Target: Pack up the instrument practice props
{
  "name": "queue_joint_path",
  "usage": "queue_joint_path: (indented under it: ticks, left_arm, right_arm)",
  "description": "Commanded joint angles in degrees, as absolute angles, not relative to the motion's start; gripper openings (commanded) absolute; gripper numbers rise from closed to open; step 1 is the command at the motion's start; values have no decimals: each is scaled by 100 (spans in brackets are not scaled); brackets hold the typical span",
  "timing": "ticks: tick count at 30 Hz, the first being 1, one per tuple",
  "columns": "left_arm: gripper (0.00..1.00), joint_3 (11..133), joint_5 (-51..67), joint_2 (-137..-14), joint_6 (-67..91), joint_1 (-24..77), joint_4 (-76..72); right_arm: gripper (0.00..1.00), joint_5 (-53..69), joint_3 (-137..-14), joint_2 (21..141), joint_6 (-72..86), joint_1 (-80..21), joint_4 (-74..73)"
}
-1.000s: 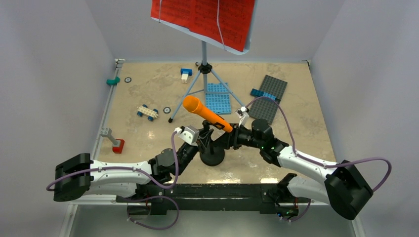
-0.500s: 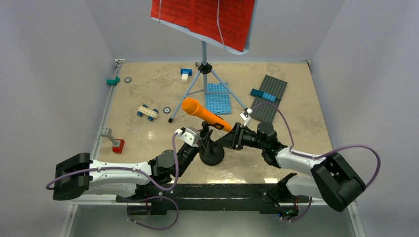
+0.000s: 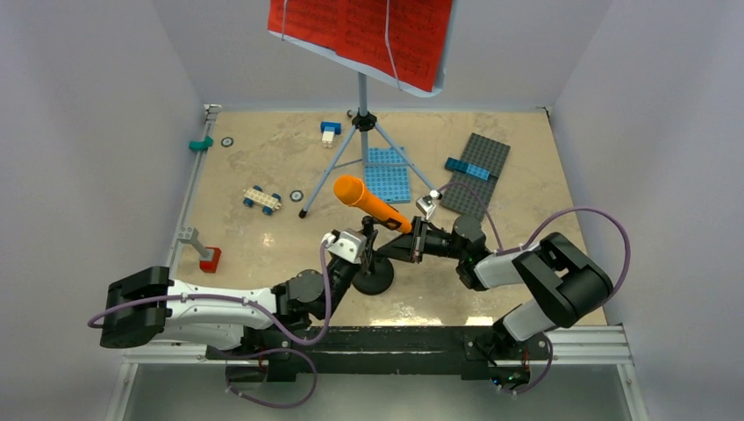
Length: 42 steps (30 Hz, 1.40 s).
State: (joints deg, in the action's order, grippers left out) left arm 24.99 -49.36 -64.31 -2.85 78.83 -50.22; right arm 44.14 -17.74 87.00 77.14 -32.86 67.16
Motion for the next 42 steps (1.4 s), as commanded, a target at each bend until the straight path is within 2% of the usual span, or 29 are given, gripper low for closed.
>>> queue_joint_path:
  ticks: [1, 6, 11, 17, 24, 29, 33, 35, 38, 42]
  left_arm:
    - [0, 2665, -5277, -6632, -526, 7945, -4861]
    - [0, 2685, -5329, -6725, -338, 7952, -4726]
    - [0, 2683, -5367, -6813, -117, 7953, -4611]
    - [0, 2699, -5433, -6874, -54, 7954, -4606]
    - [0, 2804, -5632, -6934, 236, 7954, -4508]
    - [0, 2911, -5702, -6935, 347, 7954, -4333]
    - [0, 2959, -5699, -6948, 361, 7954, -4296]
    - [0, 2953, -5682, -6963, 425, 7954, -4237]
    - [0, 2961, -5609, -6977, 616, 7954, -4010]
    - [0, 2923, -5530, -6960, 934, 7954, -3700]
  right_arm:
    - [0, 4617, -1890, 8495, 7099, -3309, 6514]
    - [0, 3958, -2118, 7575, 5206, -3338, 3846]
    - [0, 3164, -2194, 6769, 4234, -3355, 2508]
    - [0, 2518, -1947, 6184, 3883, -3393, 2124]
    - [0, 2590, -1704, 6101, 4123, -3401, 2412]
    - [12, 2580, -1623, 5884, 4188, -3401, 2390]
    - [34, 2494, -1538, 5525, 4217, -3397, 2257]
    - [42, 2370, -1464, 5230, 4201, -3401, 2111]
    - [46, 2087, -1446, 4585, 4037, -3401, 1626]
    - [47, 1751, -1653, 3820, 3758, -3401, 703]
